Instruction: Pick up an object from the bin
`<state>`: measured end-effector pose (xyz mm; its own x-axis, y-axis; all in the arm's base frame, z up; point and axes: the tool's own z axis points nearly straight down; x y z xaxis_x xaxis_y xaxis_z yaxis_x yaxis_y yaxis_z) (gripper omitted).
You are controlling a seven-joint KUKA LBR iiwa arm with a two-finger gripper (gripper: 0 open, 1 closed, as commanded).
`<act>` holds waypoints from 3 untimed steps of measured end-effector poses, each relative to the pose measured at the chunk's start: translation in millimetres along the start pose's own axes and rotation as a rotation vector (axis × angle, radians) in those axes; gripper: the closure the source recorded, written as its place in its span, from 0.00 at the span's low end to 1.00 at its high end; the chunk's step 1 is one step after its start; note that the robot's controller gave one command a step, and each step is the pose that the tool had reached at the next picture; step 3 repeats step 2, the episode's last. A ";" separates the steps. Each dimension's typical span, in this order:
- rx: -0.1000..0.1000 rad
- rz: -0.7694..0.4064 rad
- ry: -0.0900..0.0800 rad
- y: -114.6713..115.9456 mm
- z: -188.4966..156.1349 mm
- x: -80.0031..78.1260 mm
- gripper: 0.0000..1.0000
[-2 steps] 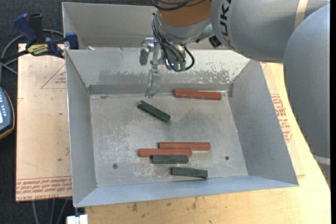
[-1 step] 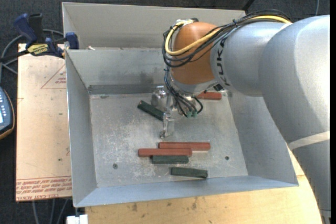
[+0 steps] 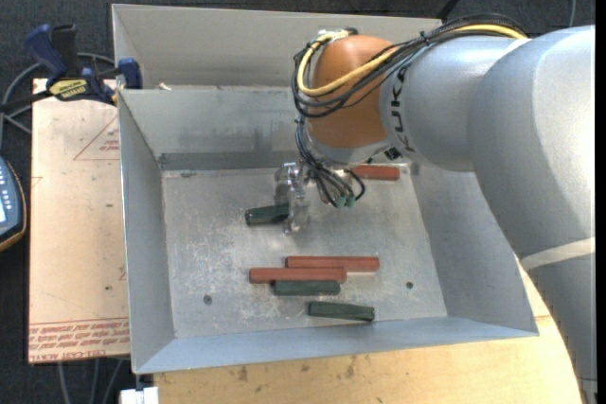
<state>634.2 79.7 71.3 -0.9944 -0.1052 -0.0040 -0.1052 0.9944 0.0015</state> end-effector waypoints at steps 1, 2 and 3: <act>0.000 0.020 -0.010 -0.3 -126.2 -16.9 1.00; 0.003 -0.327 -0.006 -47.6 -208.0 -7.0 1.00; 0.003 -0.327 -0.006 -47.6 -208.0 -7.0 1.00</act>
Offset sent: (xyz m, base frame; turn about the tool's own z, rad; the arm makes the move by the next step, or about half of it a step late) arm 0.0134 0.0010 0.1204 0.0211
